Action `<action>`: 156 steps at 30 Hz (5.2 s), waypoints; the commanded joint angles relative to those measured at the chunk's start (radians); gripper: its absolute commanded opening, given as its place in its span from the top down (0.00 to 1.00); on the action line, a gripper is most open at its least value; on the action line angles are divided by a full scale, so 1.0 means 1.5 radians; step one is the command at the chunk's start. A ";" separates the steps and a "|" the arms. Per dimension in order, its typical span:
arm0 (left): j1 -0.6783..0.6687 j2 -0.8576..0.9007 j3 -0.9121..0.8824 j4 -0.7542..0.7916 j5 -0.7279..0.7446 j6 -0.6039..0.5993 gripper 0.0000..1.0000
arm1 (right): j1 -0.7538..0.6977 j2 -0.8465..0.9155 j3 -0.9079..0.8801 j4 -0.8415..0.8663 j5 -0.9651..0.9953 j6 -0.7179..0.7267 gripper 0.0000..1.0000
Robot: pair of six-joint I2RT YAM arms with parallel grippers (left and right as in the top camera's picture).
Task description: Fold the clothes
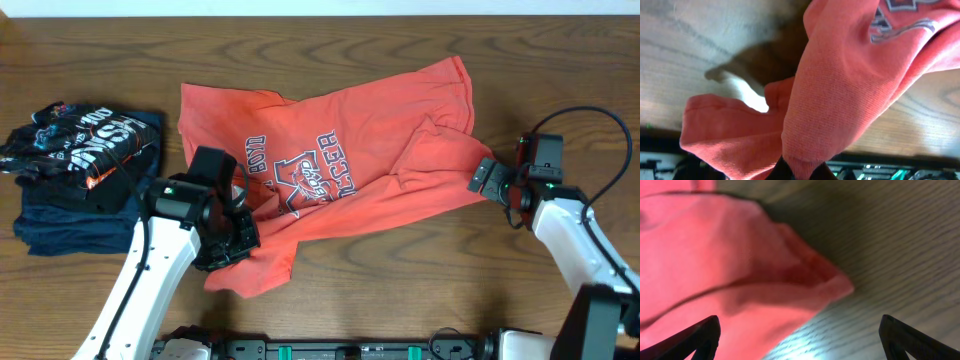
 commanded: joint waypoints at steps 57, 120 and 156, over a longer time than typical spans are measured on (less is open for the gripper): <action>0.004 -0.005 0.005 0.036 -0.016 -0.021 0.94 | -0.036 0.009 0.004 -0.018 0.169 0.088 0.85; 0.003 -0.005 0.005 0.016 -0.016 -0.036 0.94 | -0.161 -0.064 0.131 -0.297 0.123 0.093 0.93; 0.003 -0.005 0.005 0.016 -0.016 -0.036 0.94 | -0.161 -0.064 -0.112 -0.144 0.009 0.167 0.13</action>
